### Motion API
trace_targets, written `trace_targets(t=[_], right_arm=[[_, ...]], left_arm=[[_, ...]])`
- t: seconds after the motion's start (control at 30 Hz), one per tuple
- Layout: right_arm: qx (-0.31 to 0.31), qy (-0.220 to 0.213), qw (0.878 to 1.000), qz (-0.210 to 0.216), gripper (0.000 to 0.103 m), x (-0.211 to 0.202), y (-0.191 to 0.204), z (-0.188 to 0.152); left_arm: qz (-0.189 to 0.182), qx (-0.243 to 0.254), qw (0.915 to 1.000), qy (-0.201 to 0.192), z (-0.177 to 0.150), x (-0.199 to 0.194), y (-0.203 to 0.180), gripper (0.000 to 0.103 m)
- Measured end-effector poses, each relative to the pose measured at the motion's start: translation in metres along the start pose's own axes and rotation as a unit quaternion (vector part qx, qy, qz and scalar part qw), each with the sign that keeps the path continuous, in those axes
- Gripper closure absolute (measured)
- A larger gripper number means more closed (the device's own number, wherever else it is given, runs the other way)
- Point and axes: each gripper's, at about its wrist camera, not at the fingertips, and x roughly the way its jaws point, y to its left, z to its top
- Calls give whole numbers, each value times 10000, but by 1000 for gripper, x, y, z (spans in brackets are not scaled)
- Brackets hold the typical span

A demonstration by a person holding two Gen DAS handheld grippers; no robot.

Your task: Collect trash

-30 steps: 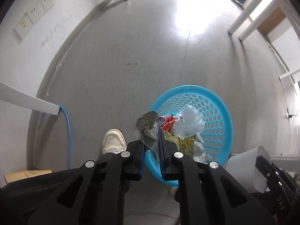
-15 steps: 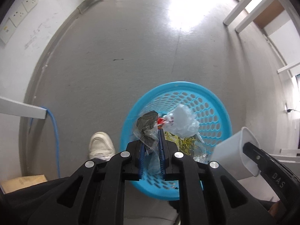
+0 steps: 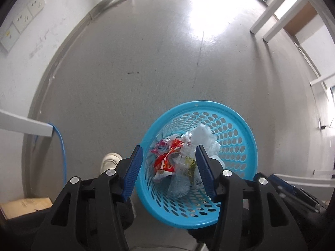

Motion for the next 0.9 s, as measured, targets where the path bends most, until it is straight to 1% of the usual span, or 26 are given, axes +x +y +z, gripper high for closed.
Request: trace_targets(t=[0.1,0.17,0.27,0.33,0.4,0.5,0.57,0.67,0.73,0.8,0.9], right_arm=[[-400,-70,9990,-178,65,-8,11,-12],[-446,-216,9984,-264,65,-19,12,-19],[-396,-316,9985,-189,64,-32,8,-27],[-411,-362,9984,-165,62,-38,7,-33],[-452,-431,9980,-111,60,-46,8,-40],[-584,-584,9965,-96,57,-60,10,-53],[-671,-675,9954,-112,56,-68,11,-61],[-682,-758,9948,-28,53,-81,10,-68],[-722,-830,9939,16,50,-89,8,-75],[-809,-892,9927,19,47,-98,8,-82],[-863,-996,9912,106,43,-112,5,-94]], left_arm=[[220,173,9996,25,-4,-9,-2,52],[332,199,9992,87,-9,-16,3,54],[193,99,9997,97,-12,-31,13,53],[47,96,9999,57,-14,-43,17,51],[-85,200,9998,44,-19,-54,17,49],[-98,378,9992,-53,-33,-69,17,45],[-155,434,9989,-64,-40,-77,19,45],[-301,453,9985,-91,-48,-91,26,44],[-421,500,9978,-124,-53,-100,30,41],[-442,608,9970,-201,-58,-110,31,36],[-576,787,9948,-302,-69,-124,32,34]])
